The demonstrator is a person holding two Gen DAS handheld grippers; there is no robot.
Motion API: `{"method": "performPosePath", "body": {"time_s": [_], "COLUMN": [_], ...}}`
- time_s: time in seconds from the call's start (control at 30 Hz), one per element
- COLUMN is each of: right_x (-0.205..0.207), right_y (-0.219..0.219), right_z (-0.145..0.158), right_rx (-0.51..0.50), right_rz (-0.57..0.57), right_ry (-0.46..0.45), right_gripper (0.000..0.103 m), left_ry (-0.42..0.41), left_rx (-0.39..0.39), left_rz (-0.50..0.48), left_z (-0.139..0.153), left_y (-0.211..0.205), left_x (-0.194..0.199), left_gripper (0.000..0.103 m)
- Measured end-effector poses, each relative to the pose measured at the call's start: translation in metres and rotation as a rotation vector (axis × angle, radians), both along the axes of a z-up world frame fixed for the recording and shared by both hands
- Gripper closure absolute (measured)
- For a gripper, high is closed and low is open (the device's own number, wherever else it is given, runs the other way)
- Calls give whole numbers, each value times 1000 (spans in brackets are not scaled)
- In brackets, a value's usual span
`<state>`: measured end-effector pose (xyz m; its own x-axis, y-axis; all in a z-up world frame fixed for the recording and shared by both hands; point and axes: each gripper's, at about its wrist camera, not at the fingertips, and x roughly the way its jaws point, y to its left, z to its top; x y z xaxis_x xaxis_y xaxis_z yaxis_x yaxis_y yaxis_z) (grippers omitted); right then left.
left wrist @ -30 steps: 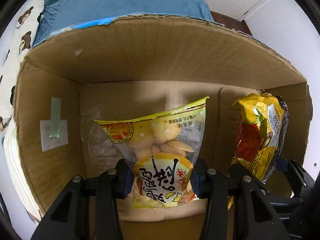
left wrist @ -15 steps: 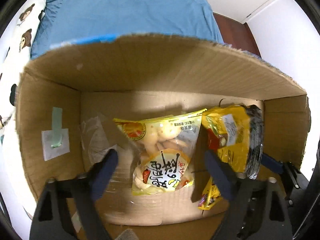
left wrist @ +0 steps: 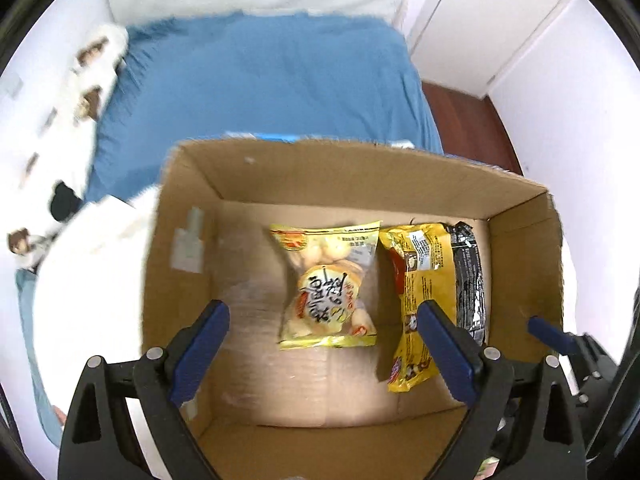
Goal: Organize snacks
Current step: 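Carry both packs into the cardboard box and open both tools, then grasp the orange chip bag with the left tool while the right tool grasps the green candy bag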
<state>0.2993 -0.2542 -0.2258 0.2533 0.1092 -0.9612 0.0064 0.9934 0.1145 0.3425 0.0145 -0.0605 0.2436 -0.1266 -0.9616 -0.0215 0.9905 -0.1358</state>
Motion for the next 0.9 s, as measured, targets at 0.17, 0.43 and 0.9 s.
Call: {"method": "performPosePath", "body": {"time_s": [0.17,0.43,0.9], "right_x": [-23,-65,-141], "right_y": [-3,14,20], "right_z": [38,58,69], "right_rx": [-12,-7,80], "right_rz": [-14,-15,-24], "right_ry": [-75,-159,-198], "right_gripper": [3,3,1], "left_ry": [-81,-185,-245], "left_rx": [12,37,35], "left_rz": [5,-11,33], "left_z": [30,69,97], "left_y": [3,-2,11], "left_x": [-26,-84,-171], "left_gripper": [7,7,7]}}
